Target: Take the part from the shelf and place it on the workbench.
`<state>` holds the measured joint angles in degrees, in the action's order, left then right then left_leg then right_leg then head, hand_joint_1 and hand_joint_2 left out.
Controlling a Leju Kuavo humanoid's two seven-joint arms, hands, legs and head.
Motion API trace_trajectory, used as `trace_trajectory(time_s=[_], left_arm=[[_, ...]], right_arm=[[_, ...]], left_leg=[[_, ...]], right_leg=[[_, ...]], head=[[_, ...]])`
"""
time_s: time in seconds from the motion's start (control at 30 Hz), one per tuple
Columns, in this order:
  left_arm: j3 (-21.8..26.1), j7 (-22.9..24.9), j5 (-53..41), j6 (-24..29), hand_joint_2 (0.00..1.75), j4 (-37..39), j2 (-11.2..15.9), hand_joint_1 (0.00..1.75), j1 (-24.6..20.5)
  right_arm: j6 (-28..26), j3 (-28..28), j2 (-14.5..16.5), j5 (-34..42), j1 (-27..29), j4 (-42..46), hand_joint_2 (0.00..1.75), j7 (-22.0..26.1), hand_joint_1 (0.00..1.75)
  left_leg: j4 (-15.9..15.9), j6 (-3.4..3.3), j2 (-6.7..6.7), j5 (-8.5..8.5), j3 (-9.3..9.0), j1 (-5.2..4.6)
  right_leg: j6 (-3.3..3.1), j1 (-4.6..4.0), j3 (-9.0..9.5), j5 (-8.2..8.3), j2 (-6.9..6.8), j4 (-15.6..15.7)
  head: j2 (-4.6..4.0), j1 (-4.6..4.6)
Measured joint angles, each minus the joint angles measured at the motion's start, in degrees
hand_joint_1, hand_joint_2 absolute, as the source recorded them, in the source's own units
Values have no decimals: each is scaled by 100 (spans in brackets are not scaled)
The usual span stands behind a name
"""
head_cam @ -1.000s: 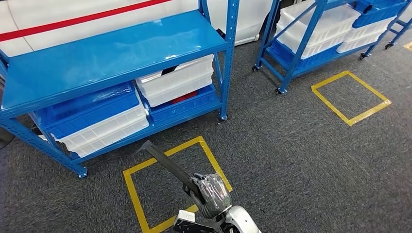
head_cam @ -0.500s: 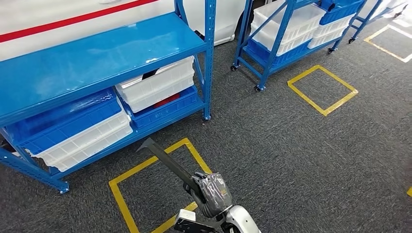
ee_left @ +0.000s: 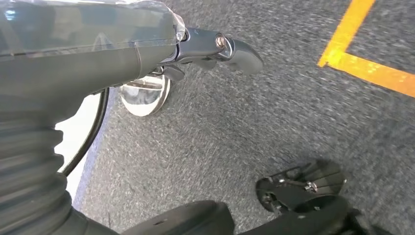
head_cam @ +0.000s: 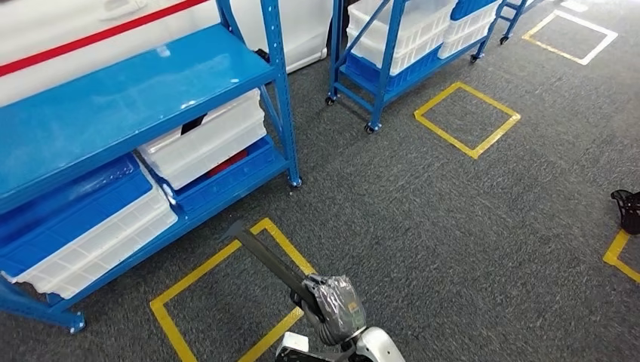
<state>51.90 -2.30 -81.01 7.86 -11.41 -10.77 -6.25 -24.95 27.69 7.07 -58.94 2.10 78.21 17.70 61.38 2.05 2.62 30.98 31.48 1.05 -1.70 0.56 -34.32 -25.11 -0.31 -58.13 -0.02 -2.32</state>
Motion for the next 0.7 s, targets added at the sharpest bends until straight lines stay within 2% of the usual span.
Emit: trace_trajectory(time_s=[0.07, 0.1, 0.13, 0.17, 0.2, 0.27, 0.33, 0.4, 0.43, 0.5, 0.53, 0.6, 0.63, 0.67, 0.7], left_arm=[[9, 8, -18, -10, 175, 0, -3, 0, -21], [11, 4, -28, -12, 175, 0, -4, 0, -36], [12, 2, -45, -12, 175, 0, -6, 0, -50], [12, 0, -60, -7, 175, 0, -7, 0, -60], [12, -4, -76, 2, 175, 0, -7, 0, -61], [10, -9, -137, 75, 175, 0, -2, 0, -51], [-2, -12, -214, 182, 175, 0, 4, 0, -47], [-16, -16, -248, 234, 175, 0, 5, 0, -54], [-20, -20, -249, 239, 175, 0, 2, 0, -54], [-24, -41, -248, 244, 175, 0, -5, 0, -49], [-26, -56, -248, 247, 175, 0, -8, 0, -38], [-30, -81, -250, 262, 175, 0, -9, 0, -6], [-32, -94, -251, 274, 175, 0, -10, 0, 7], [-33, -110, -251, 286, 175, 0, -12, 0, 13], [-34, -128, -249, 295, 175, 0, -16, 0, 14]], right_arm=[[-23, -5, -11, -8, 33, 10, 175, -16, 175], [-39, -7, -22, -9, 58, 10, 175, -21, 175], [-66, -9, -37, -10, 88, 10, 175, -25, 175], [-101, -10, -50, -9, 117, 9, 175, -26, 175], [-146, -10, -62, -7, 139, 9, 175, -26, 175], [-252, -10, -75, 6, 158, 7, 175, -30, 175], [-339, -10, -82, 22, 170, 6, 175, -38, 175], [-383, -10, -93, 30, 200, 7, 175, -51, 175], [-395, -10, -100, 32, 217, 7, 175, -57, 175], [-425, -10, -113, 34, 234, 9, 175, -70, 175], [-437, -10, -118, 34, 240, 9, 175, -74, 175], [-449, -10, -129, 35, 254, 5, 175, -80, 175], [-451, -10, -138, 38, 266, 2, 175, -83, 175], [-456, -10, -149, 45, 276, -3, 175, -85, 175], [-464, -10, -159, 55, 282, -7, 175, -84, 175]], left_leg=[[778, 14, -154, 370, 349, 4], [1106, 17, -178, 469, 507, 4], [1255, 13, -190, 456, 587, 3], [1164, 2, -201, 325, 559, 3], [864, -18, -224, 109, 436, 3], [91, -78, -389, -265, 124, 4], [-289, -120, -531, -349, -27, -6], [-347, -159, -511, -343, -47, -15], [-380, -193, -472, -368, -59, -8], [-446, -267, -369, -411, -86, 14], [-458, -290, -307, -418, -93, 11], [-456, -304, -183, -412, -90, 1], [-454, -301, -124, -406, -90, 0], [-451, -291, -67, -398, -94, 0], [-447, -276, -19, -388, -102, 2]], right_leg=[[-42, -17, 5, 0, 83, 0], [-50, -29, 8, -2, 135, -5], [-55, -39, 12, -7, 193, -13], [-56, -45, 18, -12, 259, -24], [-52, -47, 26, -18, 331, -37], [-30, -52, 20, -29, 463, -68], [28, -44, -22, -19, 557, -87], [112, -31, -57, 10, 627, -77], [145, -30, -68, -1, 592, -94], [210, -35, -204, -187, 371, -379], [236, -23, -358, -362, 229, -698], [292, 9, -724, -670, 108, -1427], [314, 26, -821, -700, 88, -1620], [330, 44, -800, -618, 69, -1582], [339, 59, -658, -453, 36, -1318]], head=[[0, 0], [0, 0], [0, 0], [0, 0], [0, 0], [0, 0], [0, -1], [0, -1], [0, 0], [0, 1], [0, 1], [0, 1], [0, 0], [0, 0], [0, 0]])
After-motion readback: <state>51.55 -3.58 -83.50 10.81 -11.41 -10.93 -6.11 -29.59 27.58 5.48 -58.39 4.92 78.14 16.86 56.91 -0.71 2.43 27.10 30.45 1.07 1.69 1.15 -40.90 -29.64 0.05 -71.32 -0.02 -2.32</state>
